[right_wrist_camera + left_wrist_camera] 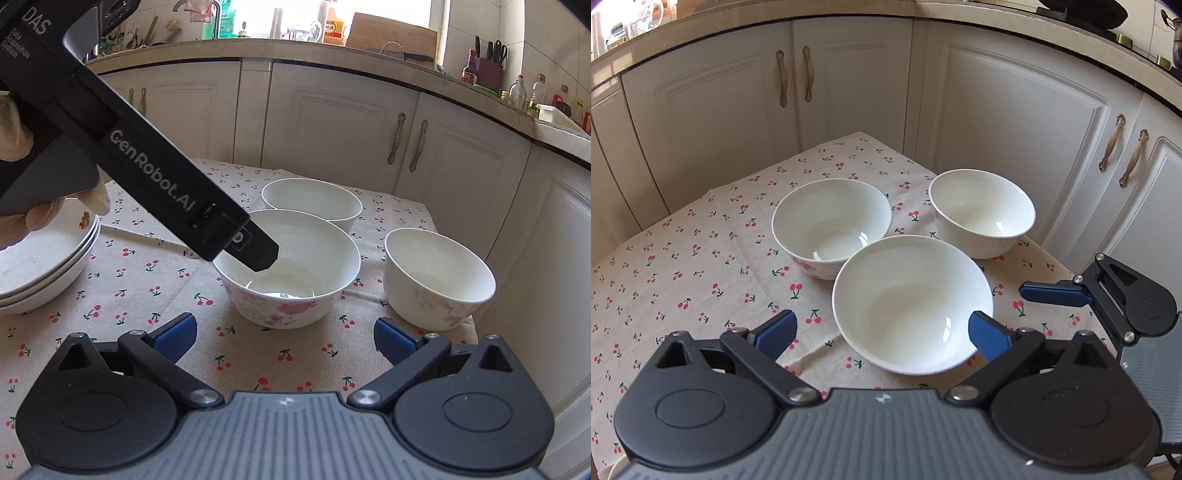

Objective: Organize plates and bowls
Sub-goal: 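Move the left gripper to the rim of a pink-flower white bowl and grasp it, then lift the pink-flower bowl with the left gripper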

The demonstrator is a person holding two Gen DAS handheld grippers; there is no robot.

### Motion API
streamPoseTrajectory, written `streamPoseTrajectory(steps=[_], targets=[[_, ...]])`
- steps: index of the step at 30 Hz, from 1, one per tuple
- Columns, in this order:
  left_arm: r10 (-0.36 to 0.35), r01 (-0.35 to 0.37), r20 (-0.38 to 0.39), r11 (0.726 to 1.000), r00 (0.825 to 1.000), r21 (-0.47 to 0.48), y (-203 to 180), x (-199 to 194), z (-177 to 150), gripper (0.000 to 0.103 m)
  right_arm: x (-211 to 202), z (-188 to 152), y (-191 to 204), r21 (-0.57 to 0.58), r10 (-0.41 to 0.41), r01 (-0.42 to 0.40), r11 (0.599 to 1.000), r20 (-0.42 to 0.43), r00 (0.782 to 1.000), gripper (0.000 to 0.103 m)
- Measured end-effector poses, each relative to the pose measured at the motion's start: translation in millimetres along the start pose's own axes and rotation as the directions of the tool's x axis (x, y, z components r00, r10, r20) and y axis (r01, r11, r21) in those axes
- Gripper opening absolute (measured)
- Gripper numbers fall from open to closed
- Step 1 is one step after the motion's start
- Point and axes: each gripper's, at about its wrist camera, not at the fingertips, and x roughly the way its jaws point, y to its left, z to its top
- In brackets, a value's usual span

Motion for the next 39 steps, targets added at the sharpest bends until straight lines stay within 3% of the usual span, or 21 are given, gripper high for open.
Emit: streamPoseTrajectory(steps=[18,22,39], targets=[[-0.076,0.075,-0.036,0.997,0.996,-0.014,6.7,37.1,14.5,0.083,21.9,8.0,-1.7,-0.028,0.025,-0.024,0.999,0.022,0.999,0.103],[-0.084,0.083,-0.041,0.996,0.996,-0.012,6.6,38.9,14.3,0.077,22.2,9.8,-3.3,-0.025,0.035,-0.035,0.999,0.022,0.999,0.094],[-0.110,0.109,-0.039,0.994,0.993,-0.026,6.8,39.8,14.1,0.076,22.3,12.5,-6.8,-0.005,0.044,-0.044,0.999,0.018,0.999,0.088]])
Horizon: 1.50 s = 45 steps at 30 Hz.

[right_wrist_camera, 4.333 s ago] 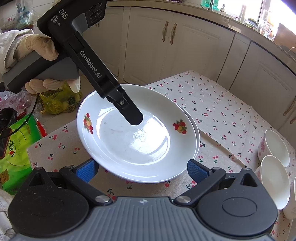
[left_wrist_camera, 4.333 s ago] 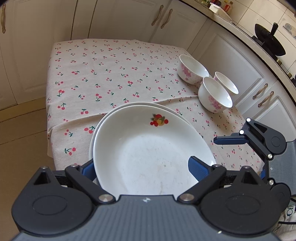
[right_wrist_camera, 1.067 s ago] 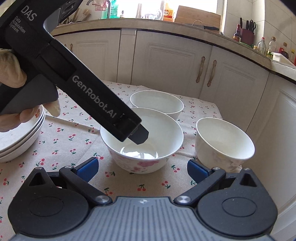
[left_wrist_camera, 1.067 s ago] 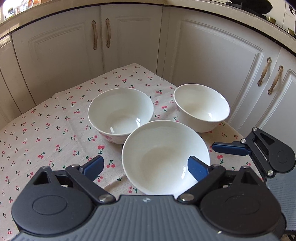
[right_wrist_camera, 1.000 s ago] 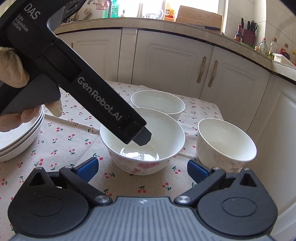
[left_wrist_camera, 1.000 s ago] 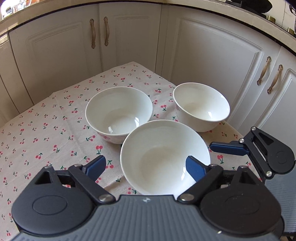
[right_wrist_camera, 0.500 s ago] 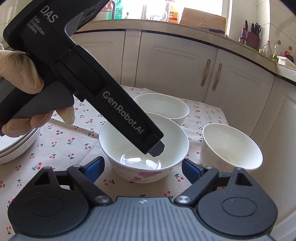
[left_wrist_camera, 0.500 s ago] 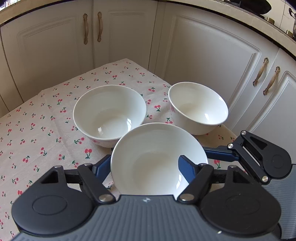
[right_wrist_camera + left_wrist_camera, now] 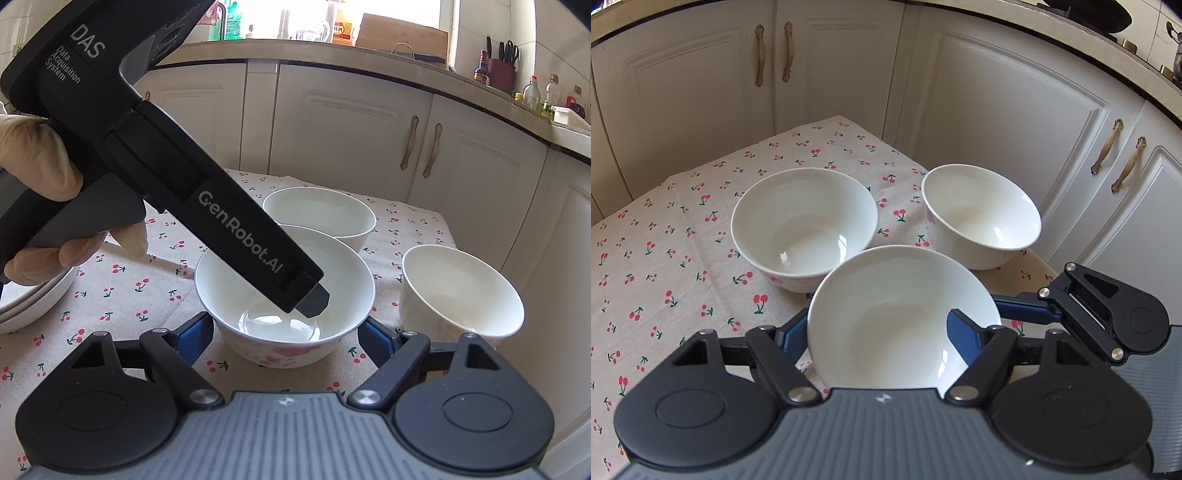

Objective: Organize plates and bowls
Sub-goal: 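Lift the pink-flower bowl with the left gripper, then carry the bowl beside the plate stack, lower it and open the left gripper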

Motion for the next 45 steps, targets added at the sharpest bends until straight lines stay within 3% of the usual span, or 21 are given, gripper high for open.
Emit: streamPoseTrajectory(steps=[8,21,45], targets=[[-0.003,0.003,0.005,1.000,1.000,0.006,-8.4,-10.2,-4.2,0.076,-11.0,-0.4,3.4,0.000,0.005,-0.005,1.000,-0.010,1.000,0.088],[-0.014,0.013,0.042,1.000,0.999,0.011,-36.0,-48.5,-25.0,0.076,-63.8,-2.6,17.2,-0.003,0.017,-0.017,1.000,0.015,1.000,0.088],[-0.066,0.066,0.027,0.997,0.997,-0.029,-76.2,-86.3,-96.7,0.077,-130.1,-45.9,50.8,-0.024,0.068,-0.069,0.997,-0.032,0.997,0.089]])
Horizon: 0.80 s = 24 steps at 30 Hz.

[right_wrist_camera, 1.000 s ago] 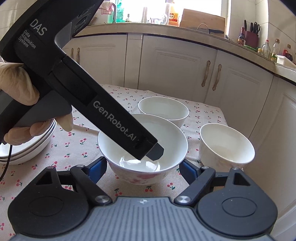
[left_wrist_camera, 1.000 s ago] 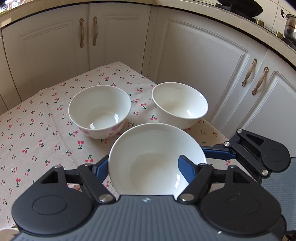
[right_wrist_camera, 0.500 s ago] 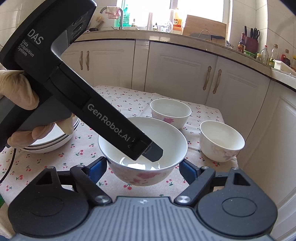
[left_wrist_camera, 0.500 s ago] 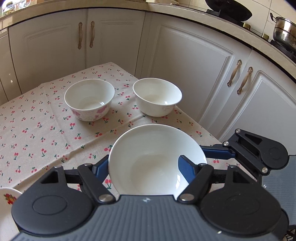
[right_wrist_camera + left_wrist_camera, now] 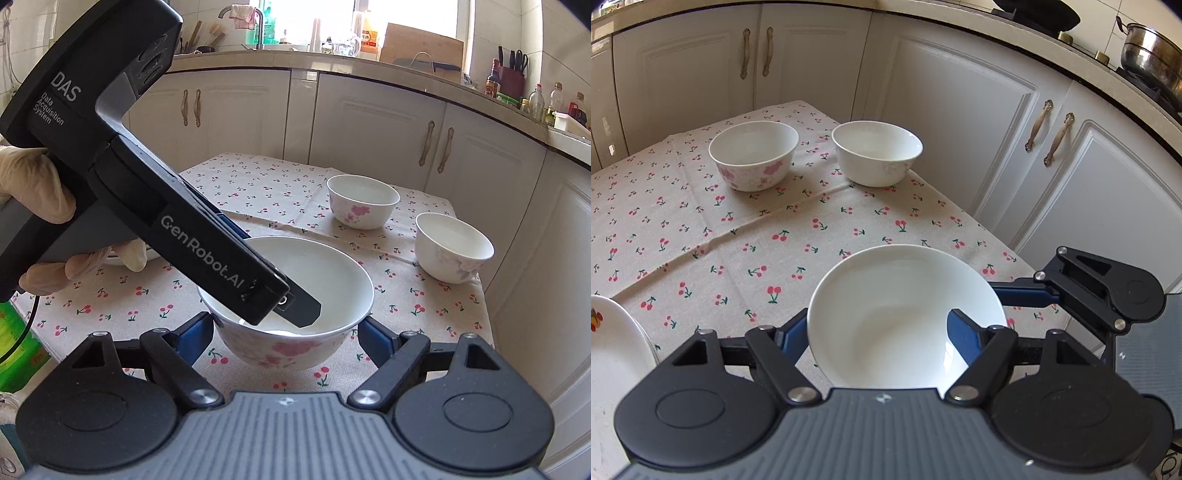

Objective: Organize plates and bowls
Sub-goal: 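Carry the bowl beside the plate stack, lower it and open the left gripper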

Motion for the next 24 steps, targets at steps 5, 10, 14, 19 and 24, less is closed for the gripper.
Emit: streamPoseTrajectory(steps=[5,10,14,19,24], targets=[[-0.009,0.009,-0.010,1.000,1.000,0.017,-8.2,1.6,-8.3,0.077,-7.3,-8.6,1.0,0.010,0.002,-0.002,1.000,-0.012,1.000,0.089],[-0.017,0.018,-0.011,1.000,1.000,0.020,-10.8,3.6,-11.2,0.077,-7.7,-13.4,0.0,0.028,0.004,-0.003,1.000,-0.023,1.000,0.089],[-0.019,0.019,-0.012,1.000,1.000,0.022,-11.9,5.4,-12.2,0.077,-7.1,-15.2,0.5,0.028,-0.002,0.003,1.000,-0.029,1.000,0.089],[-0.021,0.021,-0.015,1.000,1.000,0.018,-11.0,7.4,-12.8,0.077,-6.6,-15.2,-0.7,0.032,0.001,0.000,0.999,-0.031,1.000,0.089],[-0.021,0.022,-0.016,1.000,1.000,0.021,-10.4,7.9,-12.3,0.077,-2.0,-16.0,-1.0,0.035,0.002,-0.001,0.999,-0.044,0.999,0.089]])
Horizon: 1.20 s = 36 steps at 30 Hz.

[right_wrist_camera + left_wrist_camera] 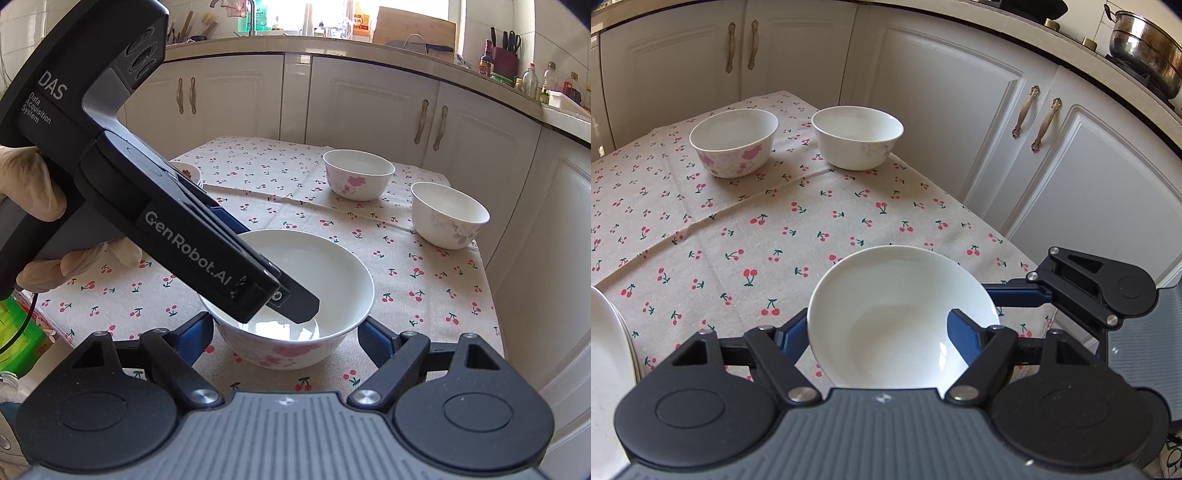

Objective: Organize plates and bowls
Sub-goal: 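Carry the bowl beside the plate stack, lower it and open the left gripper, then move the right gripper to the rim of the plain white bowl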

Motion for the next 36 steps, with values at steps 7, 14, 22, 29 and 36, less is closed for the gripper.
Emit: streamPoseTrajectory(steps=[7,14,22,29,36], targets=[[0.008,-0.008,0.004,1.000,1.000,-0.004,3.0,1.3,2.3,0.077,6.3,1.5,-0.2,0.003,-0.003,0.003,1.000,-0.005,1.000,0.089],[-0.004,0.004,-0.001,1.000,1.000,0.002,3.7,4.3,1.5,0.083,7.8,0.0,0.4,-0.001,-0.002,0.002,1.000,-0.007,1.000,0.089],[0.023,-0.023,0.007,0.999,1.000,0.033,0.2,1.4,1.3,0.097,-0.7,0.9,-1.3,-0.005,0.001,-0.001,1.000,0.018,1.000,0.103],[0.072,-0.075,0.045,0.994,0.996,0.081,1.9,-11.0,-0.8,0.102,-10.1,-0.3,-6.9,-0.002,-0.023,0.023,1.000,0.021,1.000,0.103],[0.109,-0.140,0.160,0.971,0.981,0.192,0.3,-30.8,-7.3,0.102,-23.9,5.8,-13.7,-0.007,-0.063,0.063,0.998,0.059,0.996,0.103]])
